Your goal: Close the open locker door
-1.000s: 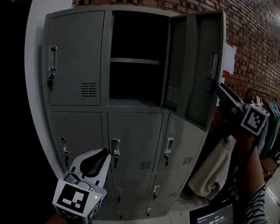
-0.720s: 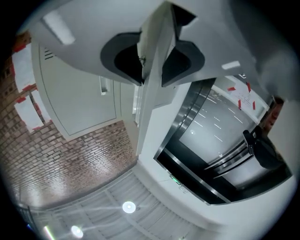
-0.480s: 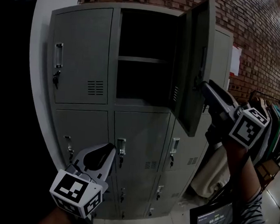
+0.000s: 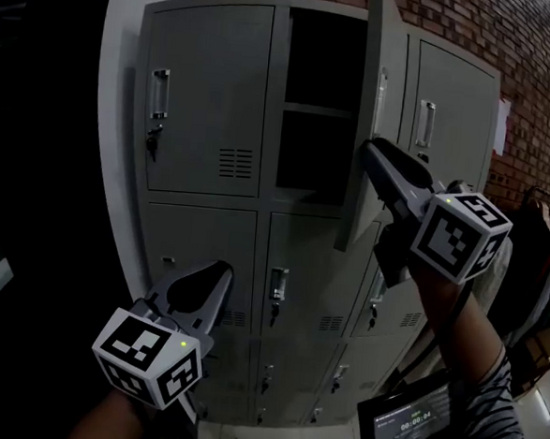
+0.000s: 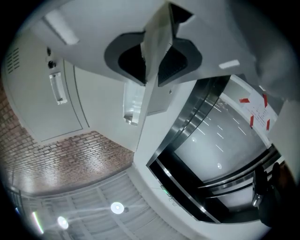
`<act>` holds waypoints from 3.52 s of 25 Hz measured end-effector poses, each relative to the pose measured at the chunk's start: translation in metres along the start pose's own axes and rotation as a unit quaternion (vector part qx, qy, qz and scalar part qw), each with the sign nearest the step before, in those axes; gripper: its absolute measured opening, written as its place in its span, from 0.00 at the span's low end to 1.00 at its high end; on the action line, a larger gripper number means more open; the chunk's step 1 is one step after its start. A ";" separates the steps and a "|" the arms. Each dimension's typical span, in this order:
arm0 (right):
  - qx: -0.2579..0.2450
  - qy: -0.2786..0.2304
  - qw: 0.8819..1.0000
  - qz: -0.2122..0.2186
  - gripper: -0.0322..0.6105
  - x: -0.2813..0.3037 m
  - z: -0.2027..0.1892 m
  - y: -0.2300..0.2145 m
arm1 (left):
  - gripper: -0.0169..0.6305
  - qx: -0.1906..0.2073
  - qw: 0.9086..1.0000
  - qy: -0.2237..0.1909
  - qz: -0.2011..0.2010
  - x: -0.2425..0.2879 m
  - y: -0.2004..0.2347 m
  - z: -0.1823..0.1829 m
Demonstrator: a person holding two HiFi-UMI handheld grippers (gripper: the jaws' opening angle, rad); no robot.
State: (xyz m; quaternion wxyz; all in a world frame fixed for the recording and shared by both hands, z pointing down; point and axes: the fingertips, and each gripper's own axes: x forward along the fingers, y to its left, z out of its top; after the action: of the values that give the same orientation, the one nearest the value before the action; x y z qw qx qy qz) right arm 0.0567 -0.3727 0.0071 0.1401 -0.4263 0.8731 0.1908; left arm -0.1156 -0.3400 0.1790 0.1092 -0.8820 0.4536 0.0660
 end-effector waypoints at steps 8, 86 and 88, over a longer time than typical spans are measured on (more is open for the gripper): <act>-0.005 0.008 1.000 0.026 0.06 0.063 -0.029 0.015 | 0.06 -0.010 1.000 0.003 0.004 0.027 0.040 0.005; 0.242 0.175 0.951 -0.084 0.05 -0.409 -0.167 0.155 | 0.04 -0.105 0.982 0.137 0.071 -0.194 -0.260 -0.127; 0.241 0.184 0.949 -0.086 0.05 -0.408 -0.174 0.169 | 0.04 -0.098 0.983 0.139 0.075 -0.203 -0.255 -0.131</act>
State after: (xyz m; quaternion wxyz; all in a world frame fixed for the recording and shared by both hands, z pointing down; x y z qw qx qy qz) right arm 0.1517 -0.0740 0.3639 0.0916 -0.4808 0.8638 -0.1197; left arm -0.0237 -0.0694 0.3831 -0.0474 -0.8527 0.5203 -0.0046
